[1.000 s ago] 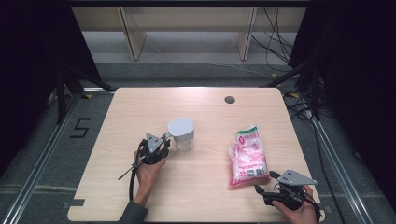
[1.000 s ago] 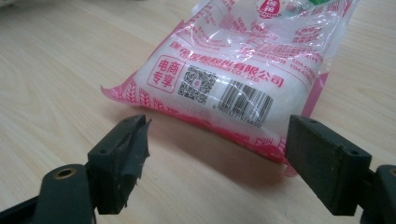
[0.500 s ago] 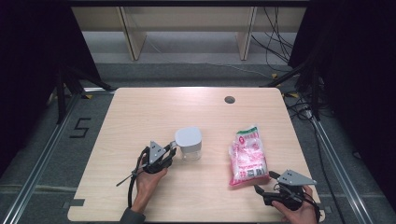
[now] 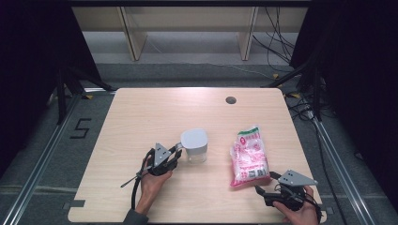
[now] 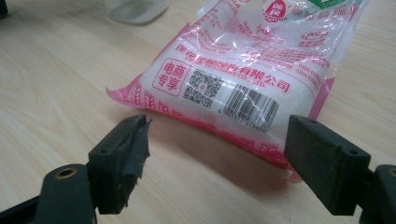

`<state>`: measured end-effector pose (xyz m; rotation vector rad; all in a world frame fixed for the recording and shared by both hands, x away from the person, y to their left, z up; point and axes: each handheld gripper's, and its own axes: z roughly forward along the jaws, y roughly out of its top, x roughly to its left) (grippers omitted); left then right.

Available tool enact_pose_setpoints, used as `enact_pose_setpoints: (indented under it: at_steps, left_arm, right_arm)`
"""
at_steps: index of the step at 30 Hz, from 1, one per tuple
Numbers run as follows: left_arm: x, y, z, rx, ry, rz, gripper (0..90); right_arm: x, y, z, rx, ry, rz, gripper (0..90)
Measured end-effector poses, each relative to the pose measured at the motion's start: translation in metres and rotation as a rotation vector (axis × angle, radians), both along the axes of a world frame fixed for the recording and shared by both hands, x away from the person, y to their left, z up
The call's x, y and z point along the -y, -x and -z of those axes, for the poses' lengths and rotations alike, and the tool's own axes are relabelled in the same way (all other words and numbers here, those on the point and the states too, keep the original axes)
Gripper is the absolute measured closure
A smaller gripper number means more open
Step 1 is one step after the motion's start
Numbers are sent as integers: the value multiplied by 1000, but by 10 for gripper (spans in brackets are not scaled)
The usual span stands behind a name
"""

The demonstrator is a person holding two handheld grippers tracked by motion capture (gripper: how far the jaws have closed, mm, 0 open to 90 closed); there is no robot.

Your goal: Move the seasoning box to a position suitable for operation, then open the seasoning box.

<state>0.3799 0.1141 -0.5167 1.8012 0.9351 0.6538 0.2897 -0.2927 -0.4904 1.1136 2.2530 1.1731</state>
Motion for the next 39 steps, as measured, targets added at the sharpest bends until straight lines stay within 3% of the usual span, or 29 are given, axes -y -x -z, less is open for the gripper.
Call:
enact_pose_setpoints:
  at_steps: [8,10,12,14,19,21,25,30,33,39]
  left_arm:
    - [13,-4,0,10,-5,50,712]
    - [15,-7,-1,1,-9,47,716]
    - [16,-9,-1,3,-16,48,721]
    - [17,-11,-1,-2,-6,48,723]
    - [17,-11,-1,-11,4,50,720]
    - [16,-13,-1,-10,4,61,719]
    - [17,-14,-1,-18,11,59,713]
    - [15,-13,0,-39,10,111,523]
    - [12,-13,-1,-74,11,112,411]
    - [3,-6,-8,-117,46,146,330]
  right_arm:
    - [1,-1,0,0,-6,-8,227]
    - [-1,2,0,-22,-24,22,226]
    - [1,0,0,-4,-11,1,226]
    - [0,2,0,-24,-26,20,226]
    - [1,1,0,-23,-24,19,225]
    - [3,-1,1,-2,-8,4,225]
    - [2,1,0,-19,-25,15,223]
    - [1,2,0,-22,-16,13,221]
    - [1,2,0,-23,-25,11,221]
    - [1,2,-1,-6,-15,5,221]
